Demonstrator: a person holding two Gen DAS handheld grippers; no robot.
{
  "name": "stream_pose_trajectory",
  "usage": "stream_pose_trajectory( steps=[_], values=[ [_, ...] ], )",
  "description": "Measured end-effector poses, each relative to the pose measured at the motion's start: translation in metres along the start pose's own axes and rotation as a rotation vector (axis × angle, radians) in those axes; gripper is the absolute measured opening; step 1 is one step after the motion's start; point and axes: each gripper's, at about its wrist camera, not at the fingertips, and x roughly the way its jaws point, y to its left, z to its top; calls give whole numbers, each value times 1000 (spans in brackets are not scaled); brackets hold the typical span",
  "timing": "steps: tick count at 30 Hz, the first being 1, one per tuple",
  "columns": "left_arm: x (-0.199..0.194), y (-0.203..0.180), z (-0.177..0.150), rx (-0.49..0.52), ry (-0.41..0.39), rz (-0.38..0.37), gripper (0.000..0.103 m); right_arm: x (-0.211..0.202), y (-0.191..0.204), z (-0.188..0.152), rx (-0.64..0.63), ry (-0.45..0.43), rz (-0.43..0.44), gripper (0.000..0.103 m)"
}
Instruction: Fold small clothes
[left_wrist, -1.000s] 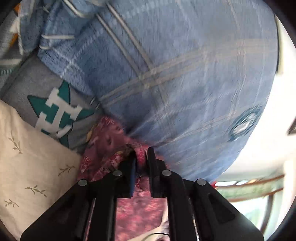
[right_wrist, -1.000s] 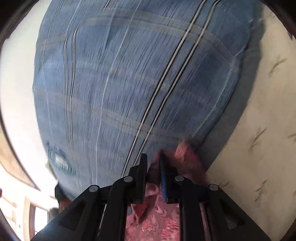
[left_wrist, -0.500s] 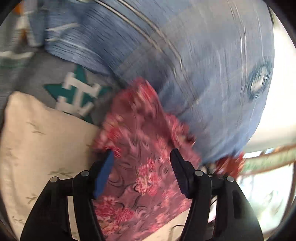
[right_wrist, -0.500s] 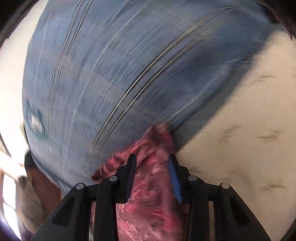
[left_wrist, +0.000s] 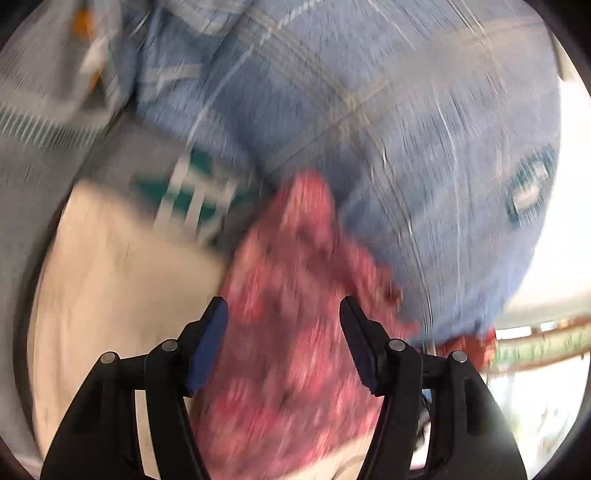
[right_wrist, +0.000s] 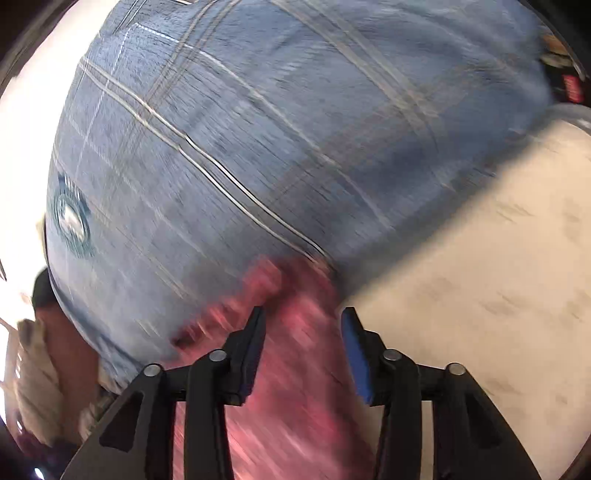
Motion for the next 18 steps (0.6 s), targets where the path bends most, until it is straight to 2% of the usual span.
stream_pose_trajectory(
  steps=[2, 4, 6, 7, 8, 9, 11, 12, 13, 16, 18],
  values=[
    [-2, 10, -36, 22, 62, -24, 72, -6, -16, -26, 19, 48, 42, 57],
    [-2, 18, -65, 19, 87, -50, 73, -3, -25, -48, 43, 79, 101, 57],
    [-5, 21, -83, 18, 90, -91, 74, 0, -19, -62, 14, 55, 80, 54],
    [-5, 22, -91, 10, 99, -112, 74, -2, -11, -64, -17, 34, 53, 43],
    [-3, 22, -99, -1, 103, -117, 74, -5, -6, -62, -33, 30, 69, 12],
    [-4, 22, -105, -4, 96, -114, 74, -11, -1, -64, -36, 13, 111, 14],
    [-7, 17, -111, 1, 80, -109, 74, -36, 8, -69, -42, -110, 196, 13],
    [-6, 14, -110, -3, 81, -108, 74, -42, 6, -74, -43, -131, 200, 13],
    [-7, 18, -112, -10, 84, -106, 74, -41, 3, -77, -35, -137, 178, 13],
    [-7, 27, -106, -53, 107, -105, 74, -20, -31, -88, 15, -39, 16, 11],
    [-9, 31, -105, -58, 112, -104, 75, -23, -37, -95, 44, -72, 62, 11]
  ],
)
